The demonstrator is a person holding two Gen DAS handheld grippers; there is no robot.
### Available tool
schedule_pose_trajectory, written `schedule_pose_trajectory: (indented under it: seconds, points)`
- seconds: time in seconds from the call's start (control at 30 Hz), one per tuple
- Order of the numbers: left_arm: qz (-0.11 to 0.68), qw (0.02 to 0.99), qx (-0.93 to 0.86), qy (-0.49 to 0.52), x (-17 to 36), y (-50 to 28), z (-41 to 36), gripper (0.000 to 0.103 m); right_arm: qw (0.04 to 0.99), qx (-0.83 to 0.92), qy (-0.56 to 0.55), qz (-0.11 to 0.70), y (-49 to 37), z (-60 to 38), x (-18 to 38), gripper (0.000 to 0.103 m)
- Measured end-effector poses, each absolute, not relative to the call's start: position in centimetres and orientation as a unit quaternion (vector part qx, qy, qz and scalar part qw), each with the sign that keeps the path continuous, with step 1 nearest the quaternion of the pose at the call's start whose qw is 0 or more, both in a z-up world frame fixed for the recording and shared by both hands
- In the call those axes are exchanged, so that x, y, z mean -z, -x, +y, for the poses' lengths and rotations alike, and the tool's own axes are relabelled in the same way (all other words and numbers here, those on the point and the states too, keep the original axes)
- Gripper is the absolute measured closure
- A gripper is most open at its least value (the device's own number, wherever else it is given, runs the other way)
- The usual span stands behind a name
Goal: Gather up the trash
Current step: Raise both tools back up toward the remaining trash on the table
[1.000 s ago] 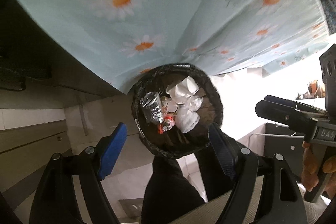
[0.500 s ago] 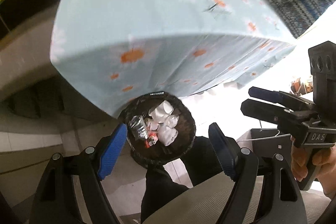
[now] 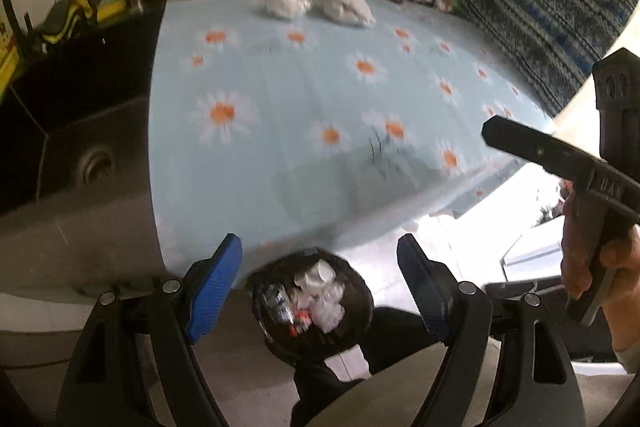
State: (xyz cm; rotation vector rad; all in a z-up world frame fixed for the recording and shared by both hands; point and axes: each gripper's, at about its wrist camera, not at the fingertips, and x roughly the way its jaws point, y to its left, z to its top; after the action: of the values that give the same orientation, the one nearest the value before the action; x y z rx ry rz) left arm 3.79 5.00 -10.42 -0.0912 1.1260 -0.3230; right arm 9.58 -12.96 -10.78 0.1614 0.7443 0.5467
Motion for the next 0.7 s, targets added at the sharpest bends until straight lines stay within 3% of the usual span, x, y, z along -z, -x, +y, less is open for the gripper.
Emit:
schedule_pose_trajectory:
  seconds: [0.3,0.7]
  points:
    - [0.516,0.846,0.111,0.071,8.1,-9.8,3.4,0.025,0.897,-0.286,-0.065,0.331,-17.0,-16.2,7.4,0.022]
    - [0.515,0.851,0.049,0.086,7.3,-17.9,1.1,0.025,0.876,-0.334,-0.044,0.346,-27.3,-17.7,7.8,0.022]
